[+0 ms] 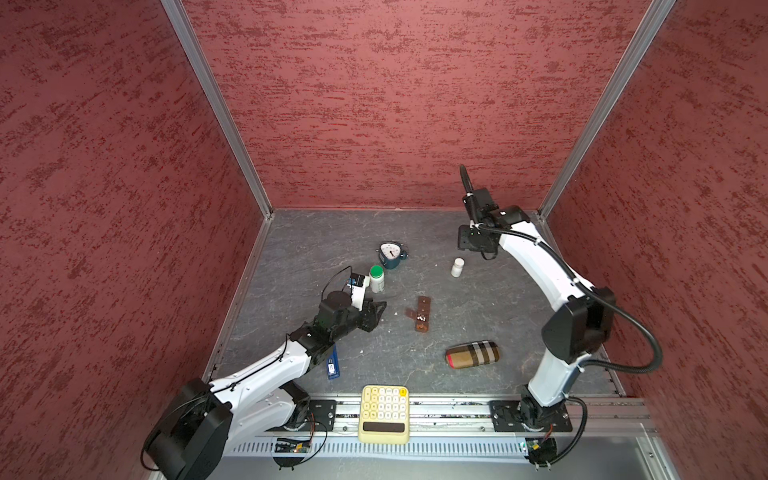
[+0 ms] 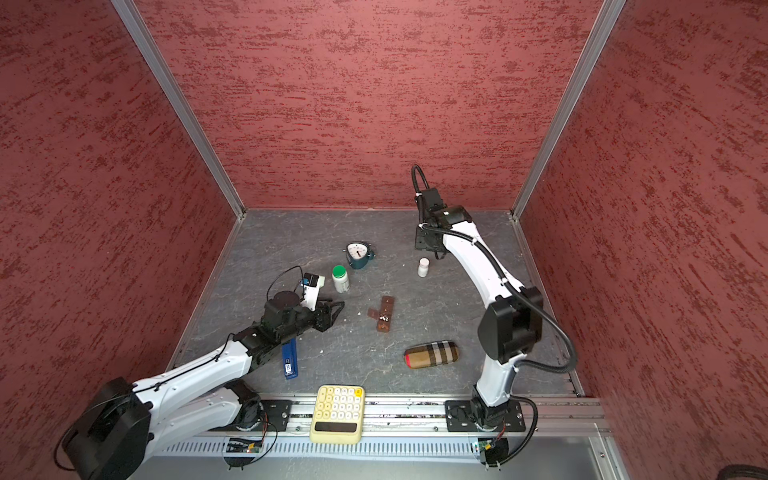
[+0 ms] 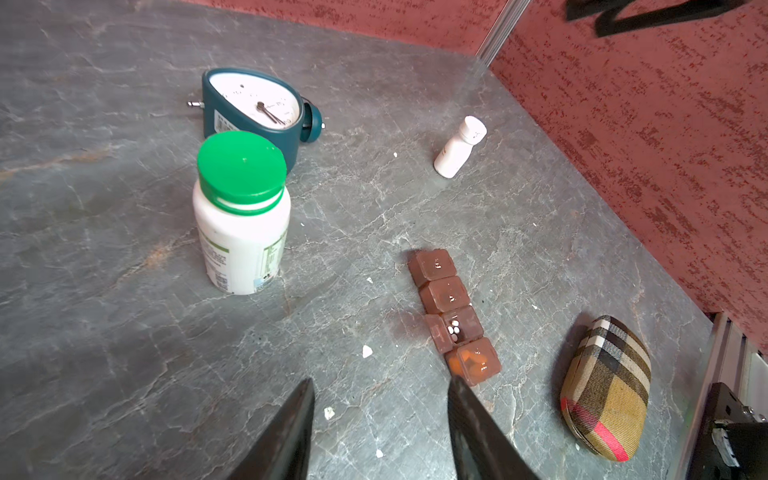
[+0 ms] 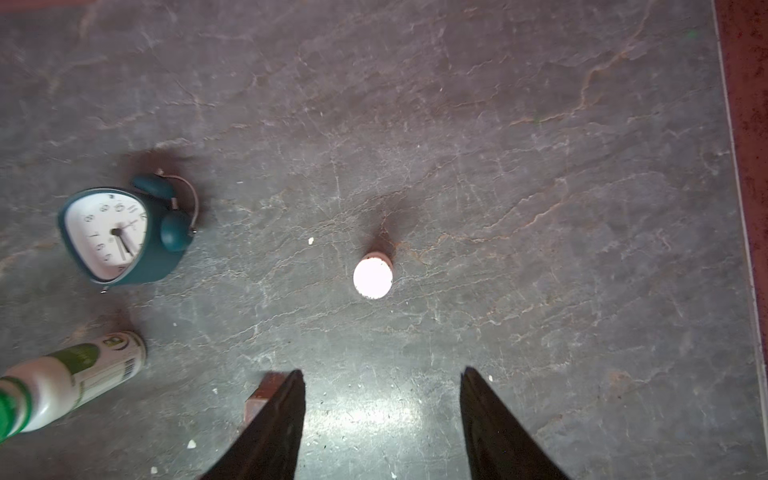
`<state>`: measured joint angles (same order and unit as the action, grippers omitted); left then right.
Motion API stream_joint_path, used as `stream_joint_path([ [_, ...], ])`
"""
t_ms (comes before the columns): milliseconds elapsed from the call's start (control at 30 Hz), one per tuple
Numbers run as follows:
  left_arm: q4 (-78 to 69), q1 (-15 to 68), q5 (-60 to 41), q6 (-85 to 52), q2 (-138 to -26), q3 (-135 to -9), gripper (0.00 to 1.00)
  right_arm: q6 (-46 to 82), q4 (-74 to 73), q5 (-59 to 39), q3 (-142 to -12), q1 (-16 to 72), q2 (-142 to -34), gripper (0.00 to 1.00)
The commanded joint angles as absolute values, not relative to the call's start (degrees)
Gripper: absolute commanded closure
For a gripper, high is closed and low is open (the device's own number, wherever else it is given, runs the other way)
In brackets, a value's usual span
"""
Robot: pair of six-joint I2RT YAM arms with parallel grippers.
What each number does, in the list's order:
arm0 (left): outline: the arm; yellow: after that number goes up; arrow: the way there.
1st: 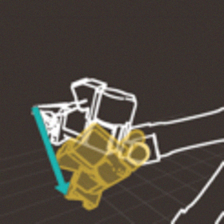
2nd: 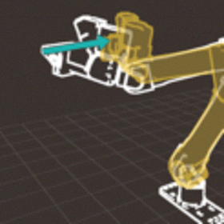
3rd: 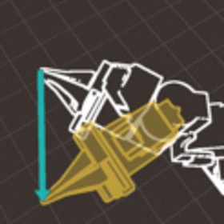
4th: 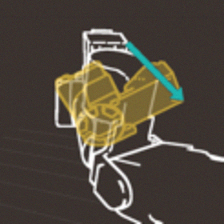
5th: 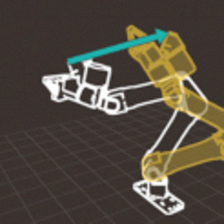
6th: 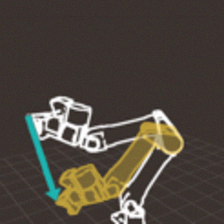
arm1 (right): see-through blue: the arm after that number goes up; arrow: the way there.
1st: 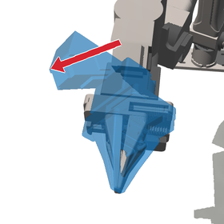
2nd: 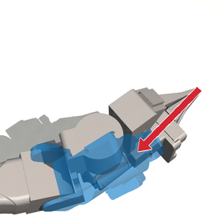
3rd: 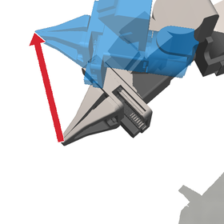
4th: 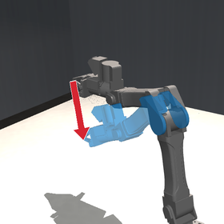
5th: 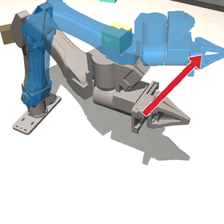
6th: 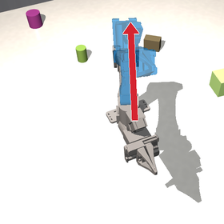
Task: Sort the pills into containers
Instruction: 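Release the bottle and bring both grippers over the open organizer compartment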
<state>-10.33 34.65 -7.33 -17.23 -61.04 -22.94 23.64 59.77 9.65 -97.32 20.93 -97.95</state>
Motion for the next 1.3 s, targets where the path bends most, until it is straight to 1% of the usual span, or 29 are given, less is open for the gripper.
stream_joint_path([
  [0, -9.05, 34.62, -9.41, -18.62, -64.33, -25.48, 0.52, 28.05, 55.29, 6.37, -89.19, 22.92, -93.37, 0.42],
  [233, -9.93, 35.41, -10.02, -20.32, -72.08, -27.92, 0.64, 38.25, 41.09, -1.22, -67.31, 28.16, -81.08, 0.48],
  [333, -10.45, 35.74, -10.44, -20.56, -75.26, -28.86, 0.68, 42.96, 35.44, -2.52, -60.05, 31.24, -79.01, 0.51],
  [467, -10.76, 36.61, -10.57, -20.70, -78.86, -30.39, 0.79, 47.61, 29.68, -3.68, -52.90, 35.32, -78.53, 0.54],
  [600, -11.56, 37.53, -10.84, -21.03, -81.65, -31.54, 0.86, 49.60, 25.80, -4.26, -49.83, 37.62, -79.90, 0.61],
  [767, -11.90, 38.42, -11.39, -21.53, -85.09, -33.56, 0.92, 50.23, 22.13, -5.27, -48.04, 38.41, -82.15, 0.74],
  [867, -12.10, 38.56, -11.85, -22.18, -87.00, -34.67, 0.96, 49.75, 21.46, -4.59, -47.55, 38.41, -82.61, 0.77],
  [967, -12.99, 38.51, -13.30, -22.83, -88.95, -35.57, 1.00, 49.23, 21.51, -3.89, -47.14, 38.41, -82.97, 0.78],
  [1200, -13.63, 39.44, -15.12, -23.54, -92.26, -37.70, 1.00, 49.39, 19.43, -3.78, -44.93, 38.33, -82.92, 0.80],
  [1267, -13.37, 39.79, -15.26, -23.40, -92.55, -38.12, 1.00, 49.24, 19.25, -3.61, -44.72, 38.32, -84.61, 0.79],
])
